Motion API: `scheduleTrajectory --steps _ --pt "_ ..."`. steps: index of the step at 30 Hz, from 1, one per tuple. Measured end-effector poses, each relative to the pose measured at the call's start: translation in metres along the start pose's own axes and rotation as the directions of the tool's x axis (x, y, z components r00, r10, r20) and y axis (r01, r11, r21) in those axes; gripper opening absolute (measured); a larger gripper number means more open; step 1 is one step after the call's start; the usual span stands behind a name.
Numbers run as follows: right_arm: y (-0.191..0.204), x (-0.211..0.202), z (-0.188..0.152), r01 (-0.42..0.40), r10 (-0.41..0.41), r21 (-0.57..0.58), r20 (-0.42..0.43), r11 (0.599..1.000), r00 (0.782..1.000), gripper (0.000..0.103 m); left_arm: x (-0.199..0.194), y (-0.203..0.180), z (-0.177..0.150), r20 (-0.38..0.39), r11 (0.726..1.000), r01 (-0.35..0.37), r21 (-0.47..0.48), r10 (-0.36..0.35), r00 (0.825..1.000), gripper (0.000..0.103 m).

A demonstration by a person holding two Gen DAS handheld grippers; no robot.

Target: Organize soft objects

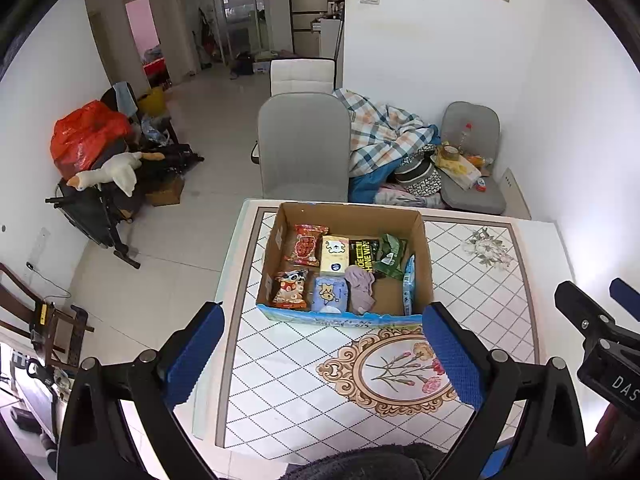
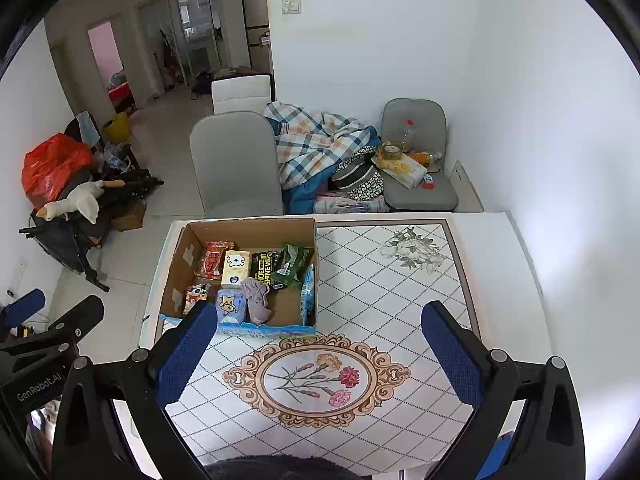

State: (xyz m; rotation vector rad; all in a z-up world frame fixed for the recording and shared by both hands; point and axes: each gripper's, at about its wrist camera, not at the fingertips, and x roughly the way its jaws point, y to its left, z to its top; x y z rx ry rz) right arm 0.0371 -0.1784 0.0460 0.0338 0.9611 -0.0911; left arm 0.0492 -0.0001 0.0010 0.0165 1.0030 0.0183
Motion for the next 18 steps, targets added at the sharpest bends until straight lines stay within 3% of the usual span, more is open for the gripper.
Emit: scheduleTrajectory --steps 18 --pt "-0.0021 -0.0005 0.0009 0.007 -0.007 0.007 0.009 1.0 1.0 0.103 -0.0044 -0.001 0.0041 0.017 1.0 -0.003 0.003 0.003 1.0 0.102"
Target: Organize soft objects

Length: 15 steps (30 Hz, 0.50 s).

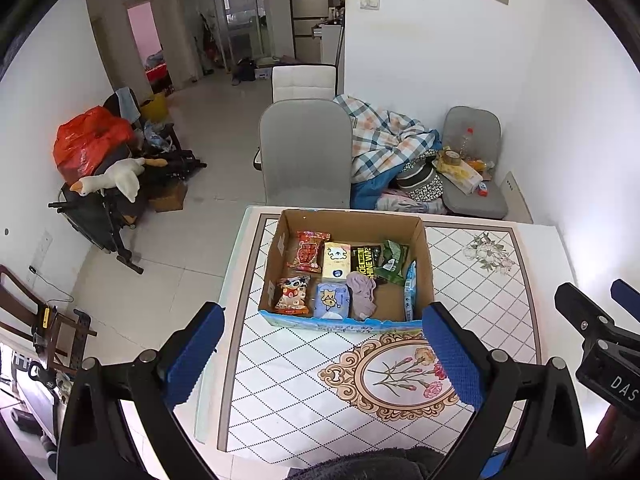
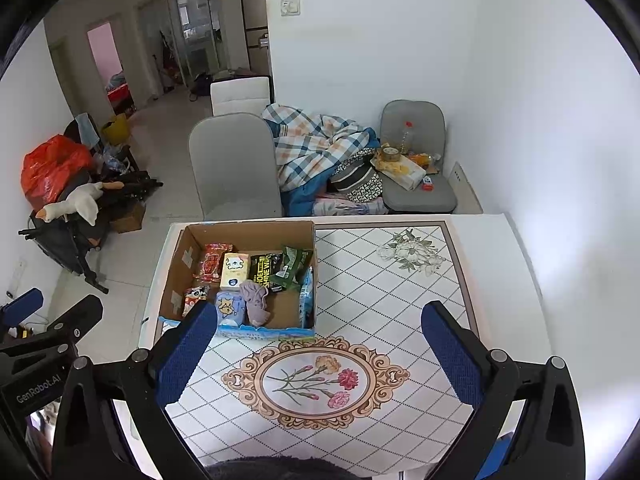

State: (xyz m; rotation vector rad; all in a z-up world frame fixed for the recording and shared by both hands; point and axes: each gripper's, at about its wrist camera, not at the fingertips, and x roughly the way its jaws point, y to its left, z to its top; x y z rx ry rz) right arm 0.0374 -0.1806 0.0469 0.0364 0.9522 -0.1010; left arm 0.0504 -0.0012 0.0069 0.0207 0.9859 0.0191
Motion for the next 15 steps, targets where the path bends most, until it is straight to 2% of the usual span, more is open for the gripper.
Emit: scheduleTrajectory --steps 15 --pt "-0.0001 -0.0007 -0.0017 -0.005 0.005 0.005 -0.003 1.0 1.0 0.103 -0.0008 -0.0024 0.0026 0.006 1.0 0.002 0.003 -0.002 1.0 0.102"
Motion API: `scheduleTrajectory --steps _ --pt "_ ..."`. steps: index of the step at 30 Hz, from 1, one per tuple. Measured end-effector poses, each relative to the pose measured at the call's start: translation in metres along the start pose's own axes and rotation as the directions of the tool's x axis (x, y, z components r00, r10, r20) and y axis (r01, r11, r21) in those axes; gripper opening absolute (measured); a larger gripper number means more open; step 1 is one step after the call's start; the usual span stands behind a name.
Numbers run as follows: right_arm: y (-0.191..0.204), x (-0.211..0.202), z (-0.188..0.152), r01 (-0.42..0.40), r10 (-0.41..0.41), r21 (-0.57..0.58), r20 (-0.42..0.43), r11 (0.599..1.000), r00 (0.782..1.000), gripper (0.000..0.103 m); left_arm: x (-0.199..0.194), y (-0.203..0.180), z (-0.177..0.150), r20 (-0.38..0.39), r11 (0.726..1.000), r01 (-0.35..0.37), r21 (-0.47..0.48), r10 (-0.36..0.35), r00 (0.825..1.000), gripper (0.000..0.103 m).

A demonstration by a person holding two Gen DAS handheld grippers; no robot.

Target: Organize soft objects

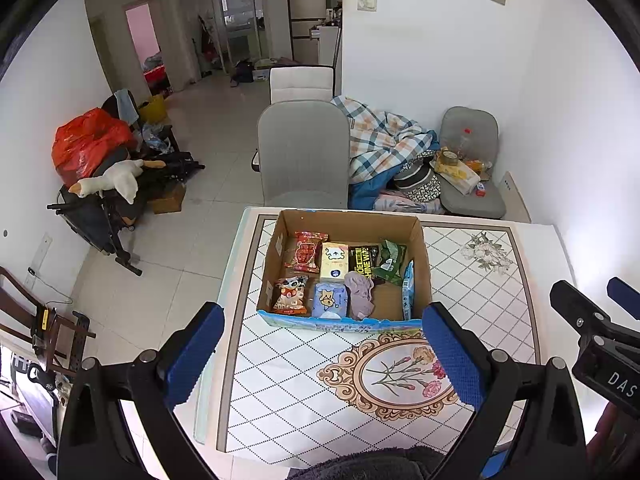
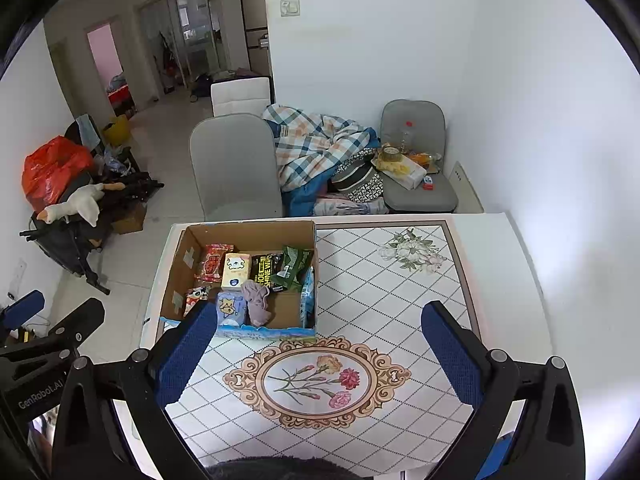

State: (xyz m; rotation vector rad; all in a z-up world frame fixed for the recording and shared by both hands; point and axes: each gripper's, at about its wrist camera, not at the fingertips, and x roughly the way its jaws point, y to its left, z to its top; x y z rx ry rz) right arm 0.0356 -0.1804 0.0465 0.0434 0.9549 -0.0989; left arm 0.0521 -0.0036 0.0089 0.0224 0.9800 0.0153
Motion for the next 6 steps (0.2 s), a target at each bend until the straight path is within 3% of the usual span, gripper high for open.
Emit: scheduleTrajectory --steps 6 --pt "0.0 -0.0002 -0.001 0.001 -0.001 0.0 -0.001 1.0 1.0 0.103 -0.0007 -0.0032 0.0028 -0.011 1.0 0.006 0.0 -0.006 1.0 0.102"
